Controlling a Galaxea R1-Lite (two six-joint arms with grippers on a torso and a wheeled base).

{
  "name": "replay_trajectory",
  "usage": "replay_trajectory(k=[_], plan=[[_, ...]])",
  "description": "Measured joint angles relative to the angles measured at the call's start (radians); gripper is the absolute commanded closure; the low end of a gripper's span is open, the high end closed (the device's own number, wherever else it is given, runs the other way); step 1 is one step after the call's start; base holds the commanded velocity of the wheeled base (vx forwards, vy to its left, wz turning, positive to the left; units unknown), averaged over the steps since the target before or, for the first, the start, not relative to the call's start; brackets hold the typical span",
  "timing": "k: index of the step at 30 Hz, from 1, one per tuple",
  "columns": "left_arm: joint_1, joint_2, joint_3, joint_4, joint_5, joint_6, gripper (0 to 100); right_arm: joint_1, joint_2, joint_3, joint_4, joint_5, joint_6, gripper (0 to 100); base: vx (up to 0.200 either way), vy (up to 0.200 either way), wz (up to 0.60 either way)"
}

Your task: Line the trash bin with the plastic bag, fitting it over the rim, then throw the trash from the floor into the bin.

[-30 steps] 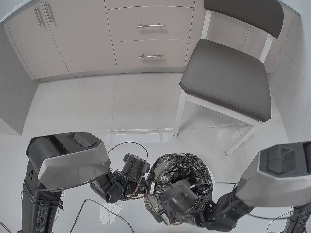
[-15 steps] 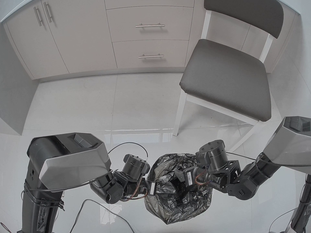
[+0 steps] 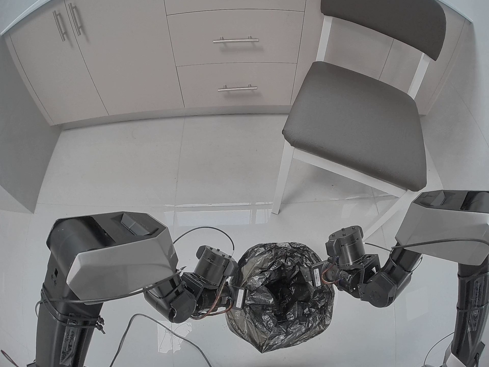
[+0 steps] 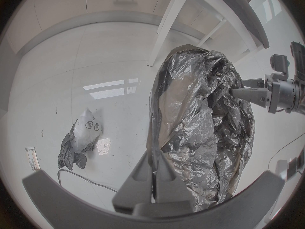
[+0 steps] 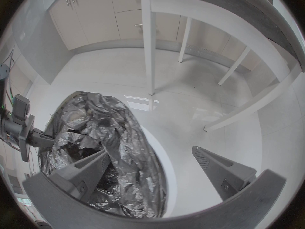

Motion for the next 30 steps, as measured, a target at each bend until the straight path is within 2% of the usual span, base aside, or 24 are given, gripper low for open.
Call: replay_trajectory(k=[6,12,30], plan=[[0.000,0.003,0.000,0.000,0.000,0.003,100,-0.016,-0.001,0.002,0.000,-0.013,-0.029,0,0.000,0.000,0.00],[-0.001,0.004,0.004,-0.032,0.000,0.002,100,-0.038,-0.004,0.007,0.001,-0.069,-0.034,0,0.000,0.000,0.00],[0.003,0.003,0.009,-0.043,-0.002,-0.014,100,-0.068,-0.077,0.091,0.002,-0.079,-0.048,0,0.000,0.000,0.00]])
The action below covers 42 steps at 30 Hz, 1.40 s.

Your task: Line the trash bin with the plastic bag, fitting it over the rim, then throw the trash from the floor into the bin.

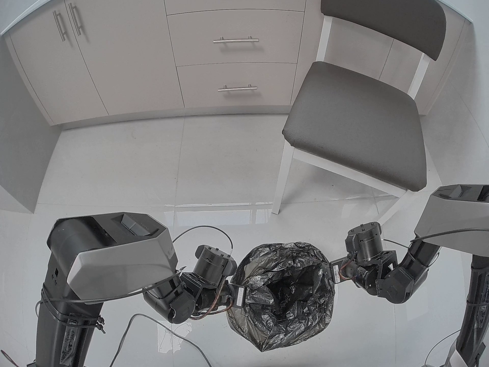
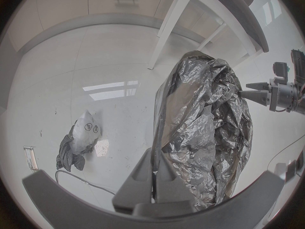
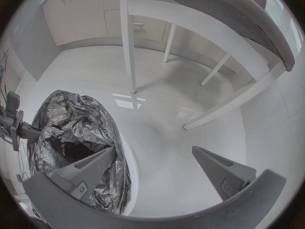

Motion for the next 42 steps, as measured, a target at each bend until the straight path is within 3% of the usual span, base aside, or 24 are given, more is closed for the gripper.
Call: replay_trajectory(k=[12,13,35,42], plan=[[-0.003,-0.004,-0.013,-0.020,0.004,-0.070,100,-0.021,0.003,0.005,-0.001,0.001,0.006,0,0.000,0.000,0.00],[-0.003,-0.004,-0.013,-0.020,0.004,-0.070,0,-0.021,0.003,0.005,-0.001,0.001,0.006,0,0.000,0.000,0.00],[0.001,0.001,-0.007,-0.068,0.004,-0.074,0,-0.009,-0.032,0.049,-0.041,0.000,0.005,0,0.000,0.000,0.00],[0.001,0.001,-0.003,-0.071,0.004,-0.074,0,-0.039,-0.047,0.056,-0.044,-0.002,0.003,0,0.000,0.000,0.00]])
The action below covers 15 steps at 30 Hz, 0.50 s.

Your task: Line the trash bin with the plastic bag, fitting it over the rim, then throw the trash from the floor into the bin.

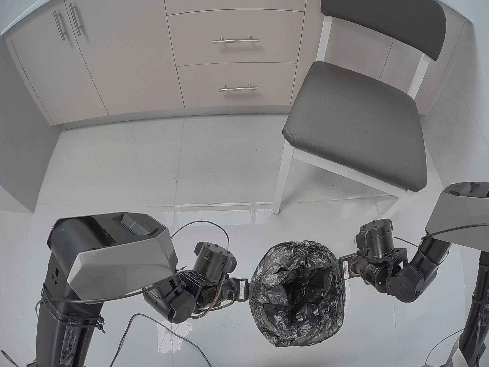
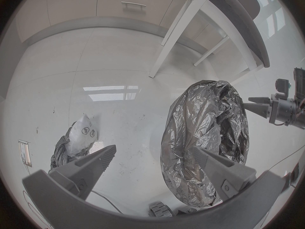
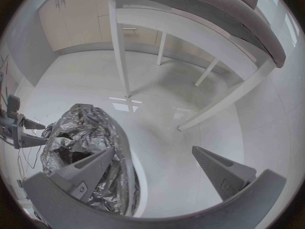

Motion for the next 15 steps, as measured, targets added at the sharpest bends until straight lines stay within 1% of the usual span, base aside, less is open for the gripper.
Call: replay_trajectory(k=[7,15], plan=[[0.000,0.000,0.001,0.000,-0.001,0.001,0,-0.040,0.026,-0.031,0.001,0.004,0.000,0,0.000,0.000,0.00],[0.000,0.000,0.001,0.000,-0.002,0.001,0,-0.047,0.044,-0.045,0.001,0.009,-0.003,0,0.000,0.000,0.00]])
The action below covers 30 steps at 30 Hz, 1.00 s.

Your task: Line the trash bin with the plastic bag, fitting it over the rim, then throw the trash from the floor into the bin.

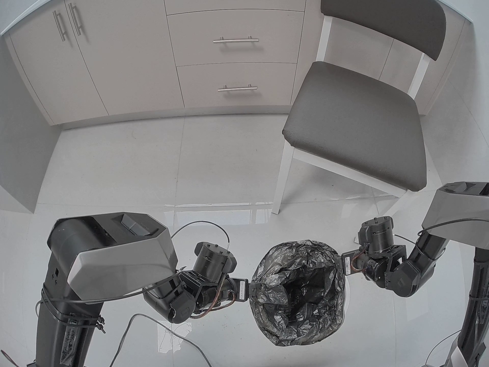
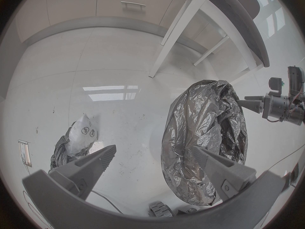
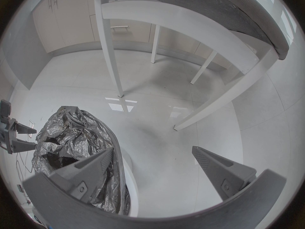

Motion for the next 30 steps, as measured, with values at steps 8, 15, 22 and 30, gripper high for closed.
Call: replay_trajectory(k=[8,15,22,30], plan=[[0.000,0.000,0.000,0.000,0.000,0.000,0,0.000,0.007,0.018,0.000,-0.006,-0.008,0,0.000,0.000,0.00],[0.000,0.000,0.000,0.000,0.000,0.000,0,-0.015,0.006,0.020,0.000,-0.020,-0.009,0,0.000,0.000,0.00],[0.000,0.000,0.000,0.000,0.000,0.005,0,-0.036,0.005,0.020,0.000,-0.040,-0.013,0,0.000,0.000,0.00],[-0.001,0.000,0.000,0.000,0.000,0.005,0,-0.051,0.005,0.011,0.000,-0.040,-0.014,0,0.000,0.000,0.00]])
